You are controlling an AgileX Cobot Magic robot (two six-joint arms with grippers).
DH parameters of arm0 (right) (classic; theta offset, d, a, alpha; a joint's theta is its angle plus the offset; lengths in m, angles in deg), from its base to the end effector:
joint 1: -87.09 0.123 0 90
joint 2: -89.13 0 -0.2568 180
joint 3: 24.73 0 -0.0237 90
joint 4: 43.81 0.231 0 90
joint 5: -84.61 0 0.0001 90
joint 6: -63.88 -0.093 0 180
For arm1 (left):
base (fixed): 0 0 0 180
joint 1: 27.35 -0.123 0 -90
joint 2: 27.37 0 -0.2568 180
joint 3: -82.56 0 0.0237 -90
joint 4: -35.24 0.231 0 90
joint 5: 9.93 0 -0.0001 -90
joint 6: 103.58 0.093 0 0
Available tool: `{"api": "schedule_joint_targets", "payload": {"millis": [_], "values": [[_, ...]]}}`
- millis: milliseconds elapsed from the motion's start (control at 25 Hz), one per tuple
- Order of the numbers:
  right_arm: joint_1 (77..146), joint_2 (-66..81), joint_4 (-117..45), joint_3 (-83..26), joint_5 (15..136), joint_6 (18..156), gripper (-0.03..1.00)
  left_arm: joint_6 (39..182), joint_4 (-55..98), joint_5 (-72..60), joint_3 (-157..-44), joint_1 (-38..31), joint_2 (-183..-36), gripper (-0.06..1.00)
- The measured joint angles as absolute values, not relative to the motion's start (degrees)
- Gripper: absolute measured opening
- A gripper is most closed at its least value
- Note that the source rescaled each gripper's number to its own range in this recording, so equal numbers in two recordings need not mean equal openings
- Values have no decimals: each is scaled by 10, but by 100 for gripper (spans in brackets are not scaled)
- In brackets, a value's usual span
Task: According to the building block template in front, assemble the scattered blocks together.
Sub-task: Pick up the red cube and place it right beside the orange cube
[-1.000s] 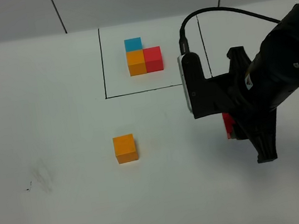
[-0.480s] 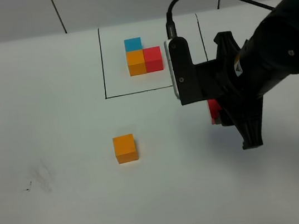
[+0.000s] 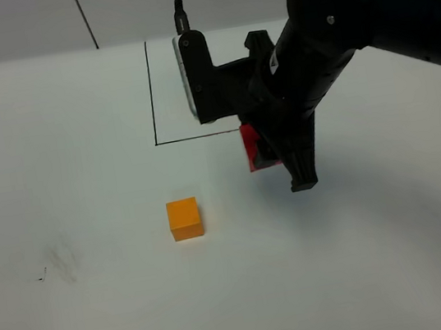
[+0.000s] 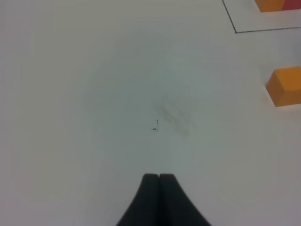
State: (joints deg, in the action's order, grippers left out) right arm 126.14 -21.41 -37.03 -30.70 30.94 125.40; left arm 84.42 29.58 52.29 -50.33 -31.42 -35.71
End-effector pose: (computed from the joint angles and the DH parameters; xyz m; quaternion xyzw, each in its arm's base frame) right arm 0.2695 0.2300 0.2424 -0.7378 0.6459 0.0157 0.1952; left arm 0.0054 -0.0078 0.2678 0.0322 0.8540 0.0053 0.5192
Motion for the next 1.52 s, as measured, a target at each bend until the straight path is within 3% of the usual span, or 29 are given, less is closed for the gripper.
{"api": "schedule_joint_targets", "payload": {"millis": [1520], "values": [[1285,-356,-294,-312,424,1283,44,844,296,523,-503,-314,-357,0]]}}
